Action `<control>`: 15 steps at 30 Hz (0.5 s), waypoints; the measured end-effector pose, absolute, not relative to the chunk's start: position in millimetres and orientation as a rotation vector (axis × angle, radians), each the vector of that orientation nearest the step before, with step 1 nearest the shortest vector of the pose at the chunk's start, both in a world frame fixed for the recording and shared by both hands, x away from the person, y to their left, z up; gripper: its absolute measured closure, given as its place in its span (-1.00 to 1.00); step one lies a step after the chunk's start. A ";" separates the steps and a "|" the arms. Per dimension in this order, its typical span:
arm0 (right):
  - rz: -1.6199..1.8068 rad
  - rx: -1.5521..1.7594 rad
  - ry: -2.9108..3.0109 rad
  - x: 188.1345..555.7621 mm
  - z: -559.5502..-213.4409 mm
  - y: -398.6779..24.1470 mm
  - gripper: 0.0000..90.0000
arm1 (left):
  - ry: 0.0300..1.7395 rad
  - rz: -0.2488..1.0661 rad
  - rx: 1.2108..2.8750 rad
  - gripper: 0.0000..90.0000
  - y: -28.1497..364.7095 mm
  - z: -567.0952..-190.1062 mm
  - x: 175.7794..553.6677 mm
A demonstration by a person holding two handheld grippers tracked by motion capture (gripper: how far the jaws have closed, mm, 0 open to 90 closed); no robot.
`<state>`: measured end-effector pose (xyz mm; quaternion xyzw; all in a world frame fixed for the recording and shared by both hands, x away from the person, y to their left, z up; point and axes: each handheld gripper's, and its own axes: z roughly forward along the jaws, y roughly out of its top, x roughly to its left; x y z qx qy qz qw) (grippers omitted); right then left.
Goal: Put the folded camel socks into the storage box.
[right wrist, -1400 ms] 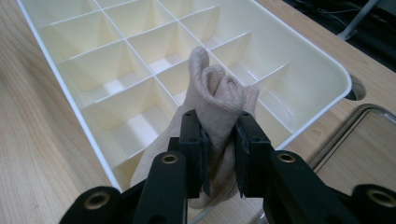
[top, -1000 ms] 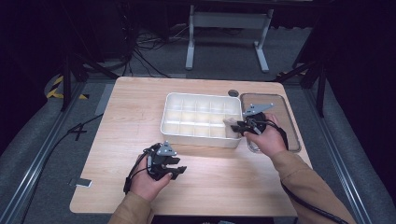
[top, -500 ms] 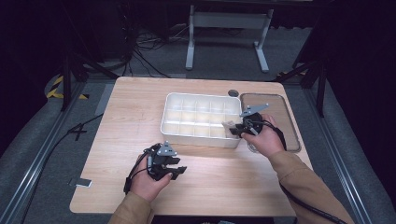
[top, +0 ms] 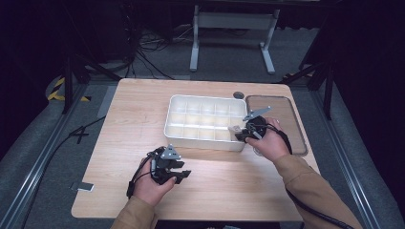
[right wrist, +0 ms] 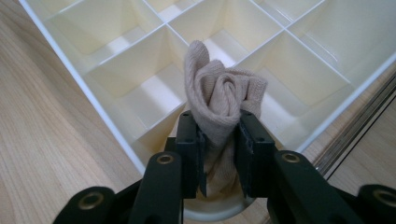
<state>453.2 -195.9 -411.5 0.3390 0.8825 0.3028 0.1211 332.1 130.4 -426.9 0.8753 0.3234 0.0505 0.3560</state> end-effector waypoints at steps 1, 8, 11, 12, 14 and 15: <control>0.882 0.987 2.577 453.0 -410.7 -195.9 0.57 | 0.834 0.133 2.260 0.27 130.5 -427.0 332.2; 0.942 0.979 2.534 451.6 -401.1 -195.1 0.18 | 0.835 0.132 2.263 0.27 129.8 -427.3 332.2; 0.961 0.982 2.521 455.0 -396.0 -192.7 0.07 | 0.822 0.133 2.269 0.27 129.5 -427.4 332.4; 0.958 0.987 2.525 456.0 -395.8 -191.9 0.06 | 0.822 0.134 2.268 0.27 129.7 -427.4 332.4; 0.947 1.000 2.533 458.7 -397.9 -188.8 0.04 | 0.831 0.132 2.260 0.27 130.1 -427.3 332.0; 0.945 1.006 2.531 459.6 -398.9 -188.0 0.04 | 0.832 0.133 2.259 0.27 130.4 -427.1 331.9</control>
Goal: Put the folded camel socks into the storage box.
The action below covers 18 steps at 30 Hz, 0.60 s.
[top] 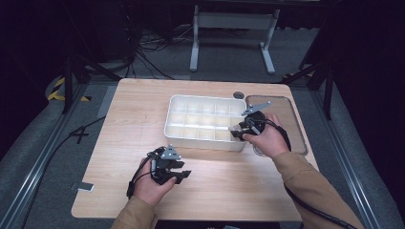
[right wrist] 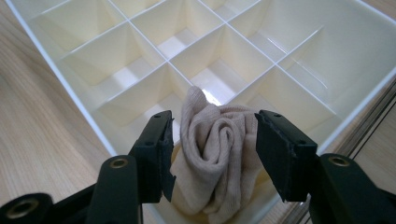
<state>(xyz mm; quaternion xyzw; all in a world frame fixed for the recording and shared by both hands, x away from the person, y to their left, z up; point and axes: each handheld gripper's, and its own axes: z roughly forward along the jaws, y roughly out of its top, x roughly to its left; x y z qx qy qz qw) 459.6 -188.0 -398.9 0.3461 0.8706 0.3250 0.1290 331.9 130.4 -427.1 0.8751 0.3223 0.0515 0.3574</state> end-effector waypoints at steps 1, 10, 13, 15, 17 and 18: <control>0.952 1.023 2.531 460.9 -400.0 -187.1 0.05 | 0.834 0.133 2.258 0.27 130.6 -427.0 331.8; 0.885 1.061 2.575 466.9 -398.8 -187.9 0.72 | 0.830 0.136 2.259 0.27 130.9 -426.6 331.1; 0.828 1.062 2.598 466.4 -399.3 -187.2 0.74 | 0.831 0.134 2.260 0.27 130.2 -426.9 330.9; 0.805 1.070 2.615 466.1 -400.2 -186.6 0.74 | 0.831 0.131 2.267 0.27 130.0 -426.8 331.0; 0.786 1.084 2.637 466.6 -403.4 -185.8 0.75 | 0.828 0.136 2.269 0.27 129.7 -427.1 331.1; 0.778 1.096 2.647 466.7 -406.2 -184.6 0.75 | 0.828 0.136 2.269 0.27 129.7 -427.1 331.1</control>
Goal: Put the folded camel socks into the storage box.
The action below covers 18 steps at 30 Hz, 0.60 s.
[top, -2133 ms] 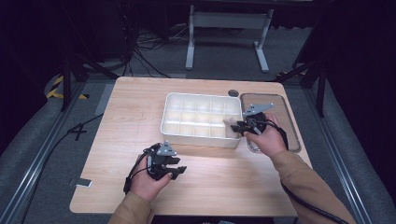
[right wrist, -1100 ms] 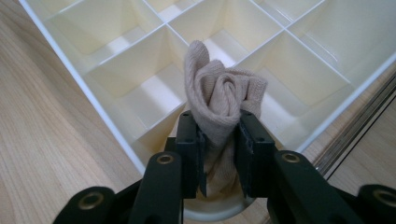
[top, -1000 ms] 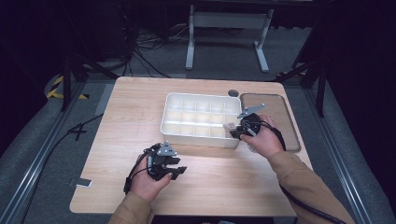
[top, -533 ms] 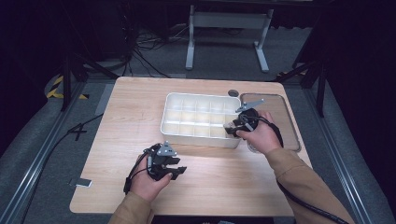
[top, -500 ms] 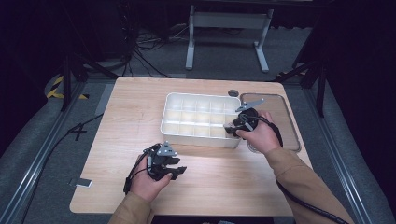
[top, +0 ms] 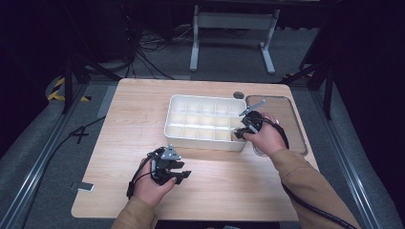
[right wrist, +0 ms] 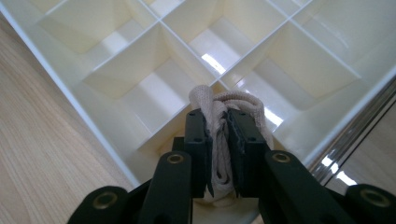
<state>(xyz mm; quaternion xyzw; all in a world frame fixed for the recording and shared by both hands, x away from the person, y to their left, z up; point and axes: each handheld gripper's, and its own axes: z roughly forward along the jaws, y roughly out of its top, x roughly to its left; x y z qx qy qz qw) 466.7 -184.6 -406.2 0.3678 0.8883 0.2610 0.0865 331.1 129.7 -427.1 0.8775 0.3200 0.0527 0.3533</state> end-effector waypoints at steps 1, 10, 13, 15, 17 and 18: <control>0.767 1.102 2.654 467.0 -408.5 -183.4 0.75 | 0.829 0.136 2.269 0.27 129.6 -427.2 331.0; 0.669 1.162 2.685 476.1 -418.4 -174.8 0.77 | 0.832 0.136 2.266 0.27 130.3 -427.9 330.7; 0.629 1.184 2.690 477.9 -418.4 -170.8 0.77 | 0.831 0.138 2.268 0.27 130.0 -428.1 330.5; 0.600 1.191 2.698 479.0 -418.0 -168.4 0.77 | 0.830 0.138 2.268 0.27 130.0 -428.0 330.4; 0.586 1.183 2.697 479.5 -418.0 -167.6 0.77 | 0.832 0.138 2.268 0.27 130.1 -427.8 330.3; 0.585 1.172 2.698 479.0 -418.5 -166.5 0.77 | 0.828 0.136 2.267 0.27 130.8 -427.8 330.8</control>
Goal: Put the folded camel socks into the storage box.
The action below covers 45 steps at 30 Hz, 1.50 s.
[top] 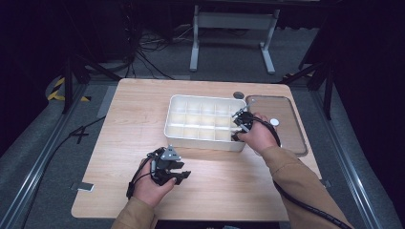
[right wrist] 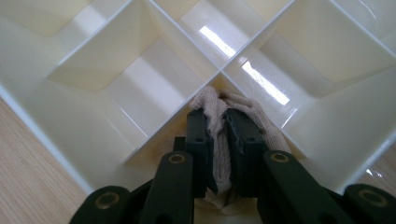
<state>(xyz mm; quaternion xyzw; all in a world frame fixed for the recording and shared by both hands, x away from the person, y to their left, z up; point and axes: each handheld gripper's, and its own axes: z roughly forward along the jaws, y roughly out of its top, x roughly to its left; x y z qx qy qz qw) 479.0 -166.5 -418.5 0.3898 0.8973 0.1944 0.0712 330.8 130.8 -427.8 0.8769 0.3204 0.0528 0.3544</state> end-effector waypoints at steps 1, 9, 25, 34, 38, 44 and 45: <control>0.588 1.168 2.698 478.7 -418.5 -166.7 0.76 | 0.835 0.135 2.263 0.26 131.2 -427.7 330.8; 0.725 1.231 2.671 473.9 -416.5 -175.0 0.50 | 0.840 0.136 2.253 0.25 135.1 -425.6 332.8; 1.075 1.164 2.565 455.5 -380.4 -203.0 0.23 | 0.850 0.139 2.211 0.22 148.0 -419.6 333.4; 1.244 1.045 2.499 429.3 -369.0 -230.8 0.16 | 0.859 0.133 2.187 0.15 157.1 -416.2 333.2; 1.252 1.014 2.487 418.1 -367.3 -241.8 0.13 | 0.862 0.144 2.192 0.14 162.0 -413.1 334.6; 1.259 0.942 2.507 401.1 -363.6 -252.4 0.09 | 0.848 0.137 2.197 0.13 169.1 -408.9 337.2; 1.258 0.920 2.511 398.4 -363.5 -253.1 0.08 | 0.850 0.135 2.190 0.13 169.6 -408.2 337.8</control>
